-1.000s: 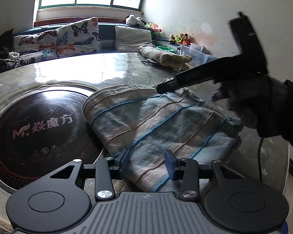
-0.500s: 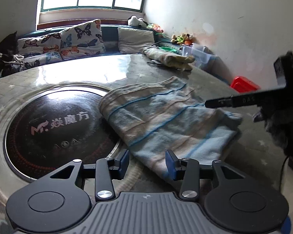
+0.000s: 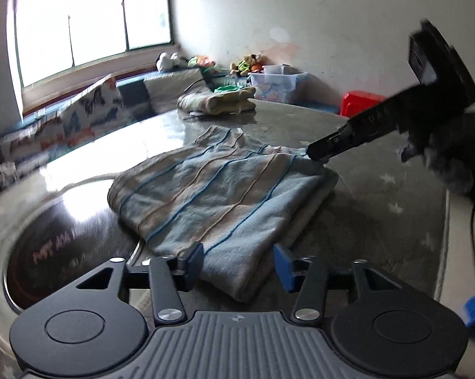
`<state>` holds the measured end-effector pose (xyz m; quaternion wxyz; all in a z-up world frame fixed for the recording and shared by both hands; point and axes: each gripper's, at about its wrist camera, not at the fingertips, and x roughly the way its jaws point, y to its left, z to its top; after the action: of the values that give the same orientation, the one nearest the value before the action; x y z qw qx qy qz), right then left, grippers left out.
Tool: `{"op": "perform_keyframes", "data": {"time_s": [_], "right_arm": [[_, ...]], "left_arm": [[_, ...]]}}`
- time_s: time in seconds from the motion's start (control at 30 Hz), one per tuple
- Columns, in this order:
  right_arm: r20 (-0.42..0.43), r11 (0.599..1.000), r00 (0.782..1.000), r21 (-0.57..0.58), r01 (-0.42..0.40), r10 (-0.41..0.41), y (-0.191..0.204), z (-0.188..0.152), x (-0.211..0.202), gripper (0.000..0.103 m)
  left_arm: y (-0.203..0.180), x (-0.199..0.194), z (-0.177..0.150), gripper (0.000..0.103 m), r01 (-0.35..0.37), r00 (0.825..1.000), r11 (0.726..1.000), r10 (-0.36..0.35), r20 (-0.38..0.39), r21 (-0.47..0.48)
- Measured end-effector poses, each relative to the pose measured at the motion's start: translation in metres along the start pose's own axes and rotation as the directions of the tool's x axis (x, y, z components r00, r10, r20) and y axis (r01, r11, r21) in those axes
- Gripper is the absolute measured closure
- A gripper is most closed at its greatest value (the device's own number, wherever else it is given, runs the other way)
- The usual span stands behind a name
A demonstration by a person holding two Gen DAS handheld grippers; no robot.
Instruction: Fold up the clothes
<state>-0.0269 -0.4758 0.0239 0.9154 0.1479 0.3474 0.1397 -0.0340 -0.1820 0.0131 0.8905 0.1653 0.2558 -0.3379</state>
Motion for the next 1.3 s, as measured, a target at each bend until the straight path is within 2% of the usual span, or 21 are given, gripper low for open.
{"op": "perform_keyframes", "data": {"time_s": [0.03,0.13,0.17,0.2,0.27,0.47,0.67,0.77,0.8,1.0,1.3], "right_arm": [[-0.001,1.0,1.0,0.005,-0.002,0.002,0.001,-0.002,0.0,0.074],[0.007,1.0,1.0,-0.004,0.006,-0.006,0.005,-0.004,0.0,0.081],[0.012,1.0,1.0,-0.012,0.008,-0.008,0.008,-0.004,-0.001,0.082],[0.017,1.0,1.0,-0.015,0.006,-0.006,0.009,-0.004,-0.003,0.086],[0.029,1.0,1.0,-0.02,0.003,-0.002,0.013,-0.003,-0.007,0.089],[0.063,0.999,0.998,-0.037,-0.007,0.01,0.025,-0.001,-0.019,0.092],[-0.033,0.998,0.999,0.049,-0.026,0.028,0.015,-0.032,0.002,0.092],[-0.029,0.997,0.999,0.068,-0.041,0.044,0.011,-0.033,-0.003,0.086],[-0.026,0.997,0.999,0.062,-0.043,0.045,0.012,-0.03,-0.006,0.083],[0.011,0.998,0.999,-0.053,-0.029,0.03,0.024,-0.007,-0.012,0.083],[-0.051,0.978,0.996,-0.188,-0.086,0.078,0.055,-0.007,0.036,0.083]], "left_arm": [[-0.004,0.001,-0.001,0.06,-0.011,1.0,1.0,0.011,0.006,0.027],[-0.013,0.006,-0.004,0.078,-0.048,0.999,0.993,0.047,0.016,0.106],[-0.015,0.007,-0.005,0.088,-0.054,0.998,0.991,0.053,0.017,0.119],[-0.015,0.008,-0.006,0.093,-0.06,0.998,0.99,0.058,0.018,0.131],[-0.015,0.006,-0.006,0.098,-0.074,0.997,0.989,0.07,0.031,0.129],[-0.003,-0.015,-0.003,0.099,-0.124,0.989,0.99,0.117,0.086,0.074],[-0.002,-0.012,-0.02,0.099,-0.132,0.991,0.987,0.13,0.032,0.086],[-0.003,-0.015,-0.026,0.099,-0.134,0.991,0.985,0.132,0.026,0.113],[-0.001,-0.015,-0.027,0.099,-0.133,0.991,0.984,0.131,0.025,0.118],[0.003,-0.023,-0.026,0.098,-0.121,0.993,0.986,0.121,0.015,0.116],[0.005,-0.018,-0.028,0.099,-0.153,0.988,0.984,0.154,-0.002,0.093]]}}
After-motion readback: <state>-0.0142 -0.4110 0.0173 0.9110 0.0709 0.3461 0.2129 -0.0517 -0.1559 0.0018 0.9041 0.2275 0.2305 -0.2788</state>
